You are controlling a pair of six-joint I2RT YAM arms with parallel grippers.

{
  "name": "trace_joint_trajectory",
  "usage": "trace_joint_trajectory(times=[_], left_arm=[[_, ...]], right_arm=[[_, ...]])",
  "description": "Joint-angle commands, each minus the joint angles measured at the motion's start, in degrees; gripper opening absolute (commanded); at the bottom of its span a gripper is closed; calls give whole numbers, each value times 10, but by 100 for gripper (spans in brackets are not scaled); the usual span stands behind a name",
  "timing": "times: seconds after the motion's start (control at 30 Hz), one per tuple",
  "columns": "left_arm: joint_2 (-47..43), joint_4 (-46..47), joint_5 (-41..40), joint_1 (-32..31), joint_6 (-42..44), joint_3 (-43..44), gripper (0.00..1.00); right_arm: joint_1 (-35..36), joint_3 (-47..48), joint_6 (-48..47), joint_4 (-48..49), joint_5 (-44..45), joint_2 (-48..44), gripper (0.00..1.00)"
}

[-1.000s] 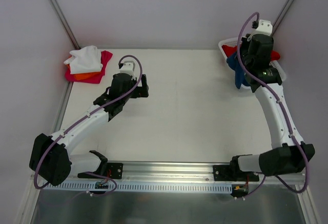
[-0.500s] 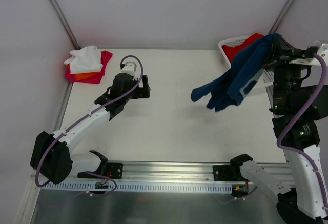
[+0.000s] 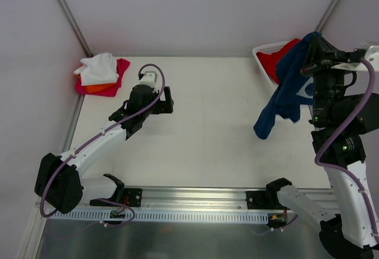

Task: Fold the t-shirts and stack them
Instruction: Move the tshirt to the center of the board

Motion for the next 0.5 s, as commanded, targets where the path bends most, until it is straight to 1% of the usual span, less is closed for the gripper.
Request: trace_joint_trajectory(times=[0.0, 0.1, 0.13, 0.17, 0.2, 0.23, 0.27, 0.3, 0.4, 0.43, 0.47], left_arm=[[-14, 7, 1, 3, -6, 5, 99], [-14, 7, 1, 3, -6, 5, 99], [-15, 7, 1, 3, -6, 5, 99], [-18, 7, 0, 3, -4, 4, 99], [-19, 7, -5, 3, -3, 3, 99], [-19, 7, -7, 3, -3, 2, 99], [-19, 7, -8, 3, -2, 2, 99], [-19, 7, -10, 3, -3, 2, 99], [-12, 8, -9, 3, -8, 7, 99], [-10, 9, -5, 3, -8, 9, 99], [-5, 9, -3, 3, -10, 10, 99]], right_arm=[[2, 42, 70, -30, -20, 72, 0], [25, 68, 99, -71, -85, 105, 0], [78, 81, 64, -70, -82, 104, 0], [112, 88, 33, -64, -66, 101, 0], [143, 93, 1, -51, -29, 96, 0], [191, 96, -28, -34, -21, 77, 0], [203, 96, -54, -14, -21, 65, 0], [207, 93, -57, -5, -30, 38, 0], [207, 64, -54, 41, -74, -11, 0], [207, 55, -53, 52, -83, -40, 0], [207, 29, -51, 80, -96, -56, 0]])
